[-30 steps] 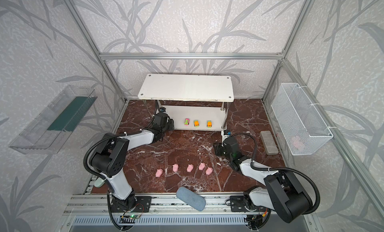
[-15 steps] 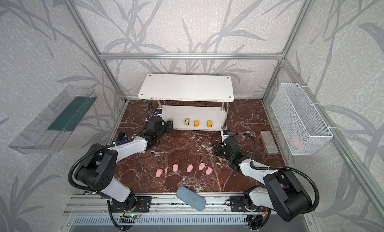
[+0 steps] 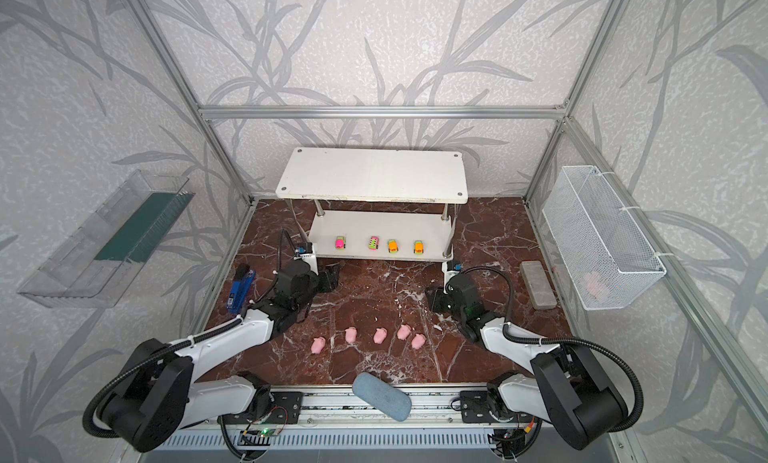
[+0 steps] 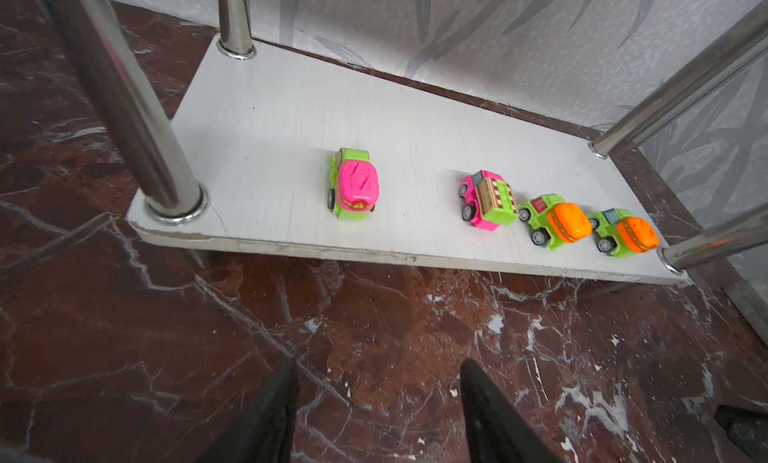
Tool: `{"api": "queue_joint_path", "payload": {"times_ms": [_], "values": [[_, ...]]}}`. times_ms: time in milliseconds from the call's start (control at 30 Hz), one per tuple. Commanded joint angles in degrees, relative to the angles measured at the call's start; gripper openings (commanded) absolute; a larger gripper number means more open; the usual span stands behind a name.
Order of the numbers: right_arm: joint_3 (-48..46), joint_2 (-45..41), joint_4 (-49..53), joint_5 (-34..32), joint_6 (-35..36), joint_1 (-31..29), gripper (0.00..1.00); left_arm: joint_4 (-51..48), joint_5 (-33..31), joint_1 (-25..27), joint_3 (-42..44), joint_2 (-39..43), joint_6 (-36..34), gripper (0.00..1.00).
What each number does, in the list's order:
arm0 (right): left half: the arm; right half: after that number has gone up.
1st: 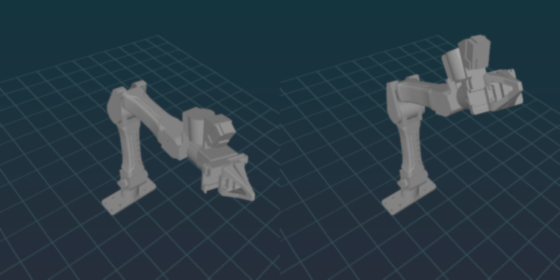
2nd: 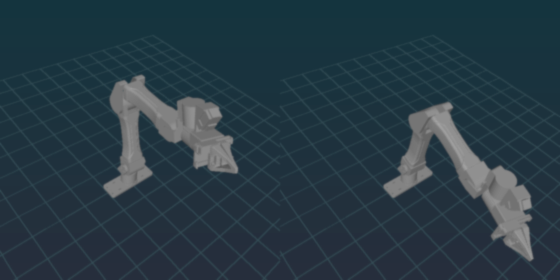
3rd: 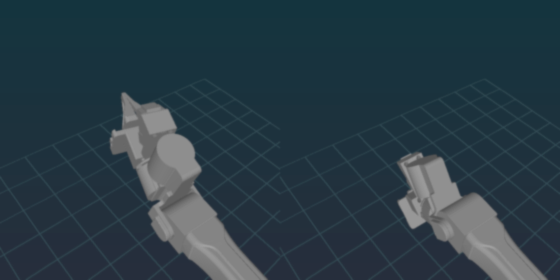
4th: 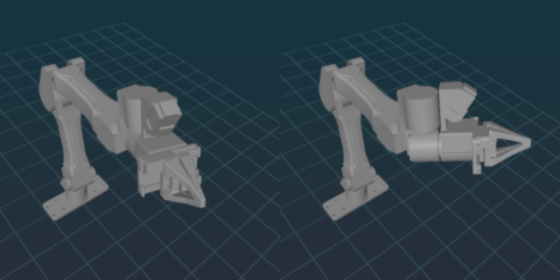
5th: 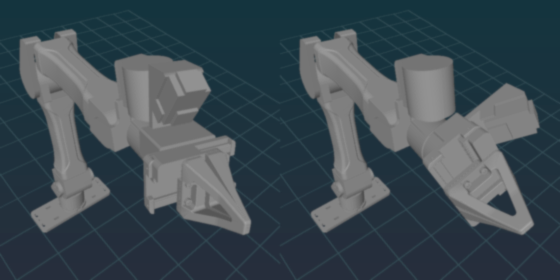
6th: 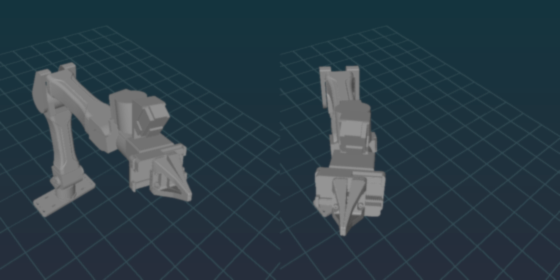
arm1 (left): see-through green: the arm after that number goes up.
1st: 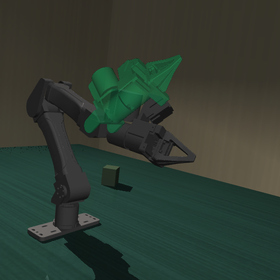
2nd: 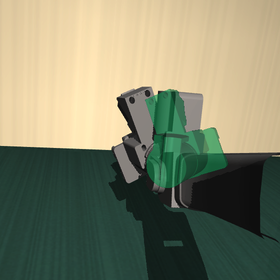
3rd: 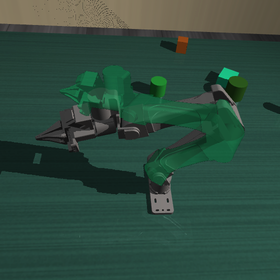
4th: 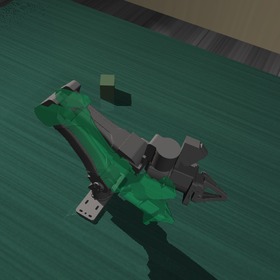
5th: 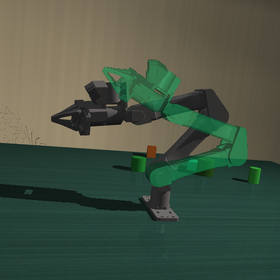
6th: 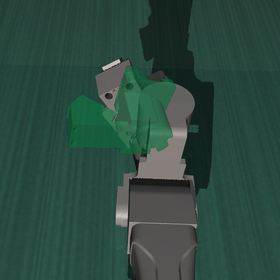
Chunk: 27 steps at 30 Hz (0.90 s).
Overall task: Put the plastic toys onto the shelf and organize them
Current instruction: 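Draw the left gripper back from the shelf while the right gripper moves toward the pigs, then lower the right gripper over the pink pig toy nearest the right gripper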
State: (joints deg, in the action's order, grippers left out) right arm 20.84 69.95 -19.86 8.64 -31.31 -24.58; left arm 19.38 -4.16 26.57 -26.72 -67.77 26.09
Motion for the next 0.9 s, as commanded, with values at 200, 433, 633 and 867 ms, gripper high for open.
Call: {"api": "queue_joint_path", "payload": {"times_ms": [200, 433, 633, 867], "values": [[1.4, -12.84, 18.41, -1.21, 4.08, -4.25, 0.44, -17.31, -8.83, 3.76, 9.42, 26.87, 4.96, 0.61], [1.8, -21.03, 29.85, -9.24, 2.81, -14.49, 0.55, -29.27, -15.69, 3.68, 11.69, 41.78, 6.04, 0.68], [1.04, -24.16, 34.31, -13.8, -0.21, -20.77, 0.59, -30.47, -18.41, 3.63, 12.42, 43.74, 7.98, 0.74], [1.57, -21.69, 36.6, -17.77, -1.91, -26.74, 0.66, -23.76, -18.07, 3.52, 12.24, 39.07, 7.63, 0.76]]}}
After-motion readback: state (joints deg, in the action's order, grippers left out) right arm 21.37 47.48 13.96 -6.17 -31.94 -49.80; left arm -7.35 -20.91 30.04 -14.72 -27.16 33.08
